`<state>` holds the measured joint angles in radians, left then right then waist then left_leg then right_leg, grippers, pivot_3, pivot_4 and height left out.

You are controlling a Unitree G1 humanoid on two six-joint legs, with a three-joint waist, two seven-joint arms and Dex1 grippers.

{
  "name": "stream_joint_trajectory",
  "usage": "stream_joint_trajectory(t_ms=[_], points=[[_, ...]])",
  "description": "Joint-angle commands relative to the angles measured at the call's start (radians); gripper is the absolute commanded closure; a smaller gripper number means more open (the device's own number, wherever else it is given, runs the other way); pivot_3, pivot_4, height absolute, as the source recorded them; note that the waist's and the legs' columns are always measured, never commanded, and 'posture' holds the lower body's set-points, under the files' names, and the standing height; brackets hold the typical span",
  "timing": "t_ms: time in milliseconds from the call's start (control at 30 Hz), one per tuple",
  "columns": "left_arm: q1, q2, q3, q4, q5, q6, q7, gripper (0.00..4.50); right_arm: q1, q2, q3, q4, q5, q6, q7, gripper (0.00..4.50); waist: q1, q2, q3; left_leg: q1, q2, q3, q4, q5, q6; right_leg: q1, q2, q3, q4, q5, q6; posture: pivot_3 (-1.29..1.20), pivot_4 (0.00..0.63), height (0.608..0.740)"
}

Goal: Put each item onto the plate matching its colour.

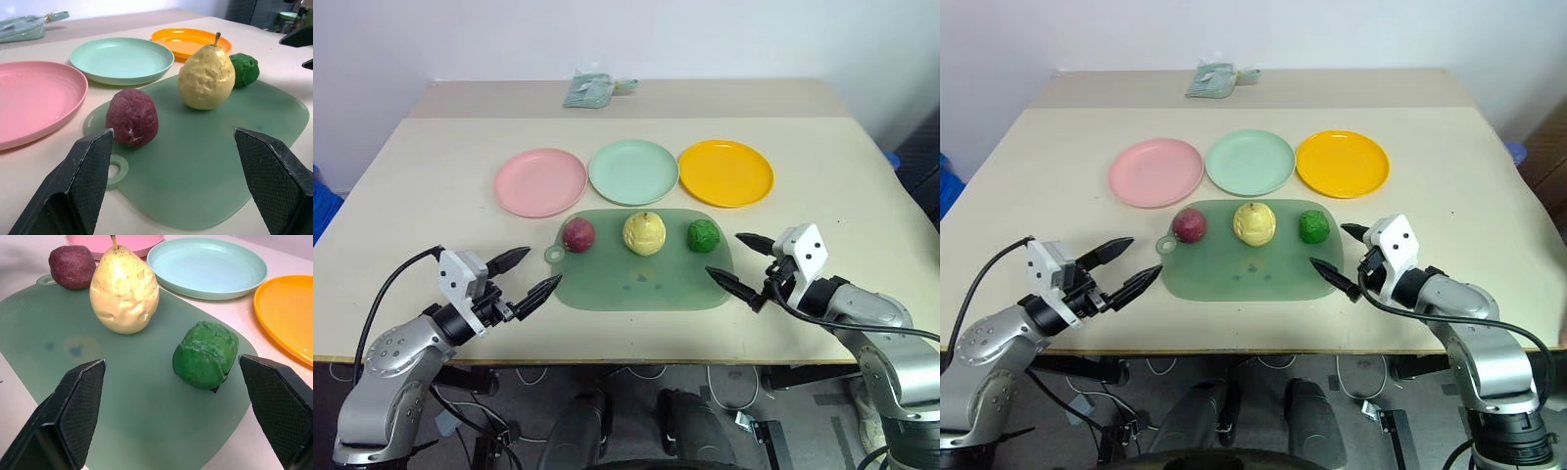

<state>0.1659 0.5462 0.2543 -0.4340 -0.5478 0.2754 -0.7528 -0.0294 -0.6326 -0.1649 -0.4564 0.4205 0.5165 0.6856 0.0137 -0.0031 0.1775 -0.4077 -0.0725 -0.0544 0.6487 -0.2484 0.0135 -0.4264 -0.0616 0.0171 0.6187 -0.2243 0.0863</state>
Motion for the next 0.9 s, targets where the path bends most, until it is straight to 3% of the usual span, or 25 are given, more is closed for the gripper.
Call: stream_joint_trajectory(t_ms=[33, 500, 900], points=[[0.004, 0.004, 0.019, 0.0, 0.01, -0.047, -0.015, 0.47, -0.022, -0.007, -0.018, -0.063, 0.027, 0.013, -0.015, 0.05, 0.0, 0.0, 0.0, 0.0, 0.0, 0.0, 0.0, 0.0, 0.0, 0.0, 0.0, 0.0, 0.0, 0.0, 0.0, 0.0, 0.15, 0.74], [-0.011, 0.005, 0.015, -0.019, -0.004, -0.027, 0.014, 0.47, -0.012, -0.002, -0.017, -0.049, 0.026, -0.001, -0.014, 0.05, 0.0, 0.0, 0.0, 0.0, 0.0, 0.0, 0.0, 0.0, 0.0, 0.0, 0.0, 0.0, 0.0, 0.0, 0.0, 0.0, 0.15, 0.74], [-0.103, 0.011, 0.0, -0.133, -0.016, 0.139, 0.173, 0.47, -0.011, 0.002, -0.011, -0.021, 0.021, -0.034, -0.003, 0.05, 0.001, 0.0, 0.0, 0.0, 0.0, 0.0, 0.0, 0.0, 0.0, 0.0, 0.0, 0.0, 0.0, 0.0, 0.0, 0.0, 0.15, 0.74]])
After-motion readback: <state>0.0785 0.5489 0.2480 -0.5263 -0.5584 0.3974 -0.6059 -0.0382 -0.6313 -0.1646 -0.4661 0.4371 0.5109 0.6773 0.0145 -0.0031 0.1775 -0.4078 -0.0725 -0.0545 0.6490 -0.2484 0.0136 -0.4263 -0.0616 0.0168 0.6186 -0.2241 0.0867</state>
